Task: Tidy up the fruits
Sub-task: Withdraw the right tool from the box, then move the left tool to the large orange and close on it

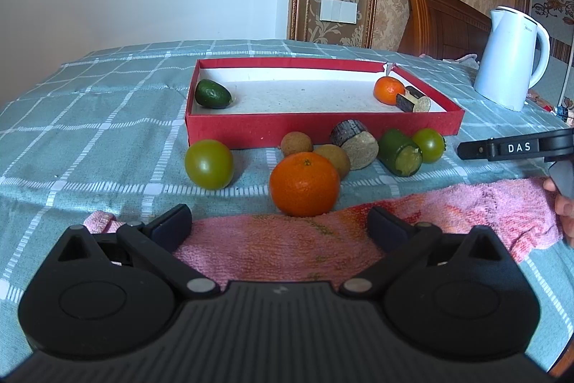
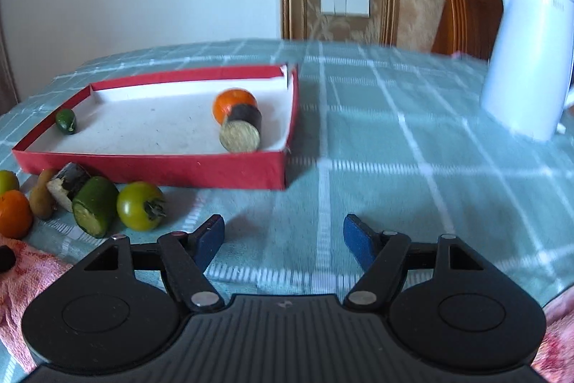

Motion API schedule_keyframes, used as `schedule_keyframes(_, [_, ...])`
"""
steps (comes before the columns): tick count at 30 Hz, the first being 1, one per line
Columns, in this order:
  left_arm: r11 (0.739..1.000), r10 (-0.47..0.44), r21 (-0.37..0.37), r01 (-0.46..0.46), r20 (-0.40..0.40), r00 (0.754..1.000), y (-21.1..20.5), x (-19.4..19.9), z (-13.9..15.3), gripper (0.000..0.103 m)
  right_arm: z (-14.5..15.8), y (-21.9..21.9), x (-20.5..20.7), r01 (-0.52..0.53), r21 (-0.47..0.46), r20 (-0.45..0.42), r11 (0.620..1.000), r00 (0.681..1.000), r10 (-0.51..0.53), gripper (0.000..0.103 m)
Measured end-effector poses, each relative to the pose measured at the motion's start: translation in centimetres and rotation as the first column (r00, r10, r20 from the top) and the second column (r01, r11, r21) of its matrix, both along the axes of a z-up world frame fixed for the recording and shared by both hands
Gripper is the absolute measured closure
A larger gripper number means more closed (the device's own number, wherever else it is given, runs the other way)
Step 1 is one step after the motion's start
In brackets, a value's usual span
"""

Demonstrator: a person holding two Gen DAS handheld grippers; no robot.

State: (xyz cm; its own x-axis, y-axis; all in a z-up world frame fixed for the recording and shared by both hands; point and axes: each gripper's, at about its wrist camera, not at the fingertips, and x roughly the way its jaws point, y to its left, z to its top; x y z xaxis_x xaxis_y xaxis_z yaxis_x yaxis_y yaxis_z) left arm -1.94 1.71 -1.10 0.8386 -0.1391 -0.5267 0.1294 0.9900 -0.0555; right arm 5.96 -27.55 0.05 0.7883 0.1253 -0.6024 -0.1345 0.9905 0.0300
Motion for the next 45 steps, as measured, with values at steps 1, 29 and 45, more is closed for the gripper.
schedule_keyframes(1, [1.0,0.0,-0.002,0.0,0.001,1.0,0.0,0.0,0.0,0.0,-0.1,0.1,0.1,0.007,-0.008,-0.007,1.0,1.0,-0.007,0.019])
schedule_keyframes(29, [0.995,-0.023,0.093,0.021,0.021,1.0,-3.8,1.6,1.5,0.03,-0.4,-0.1,-0.1,0.016,-0.015,-0.026,1.0,1.0,-0.017,0.005])
schedule_keyframes(45, [0.999,0.007,0.045,-0.009,0.041,0.999,-2.4,1.4,1.1,0.063,-0.3,-0.1,-0.1,0.016,-0.014,-0.027,1.0,0.999,-0.017,0.005])
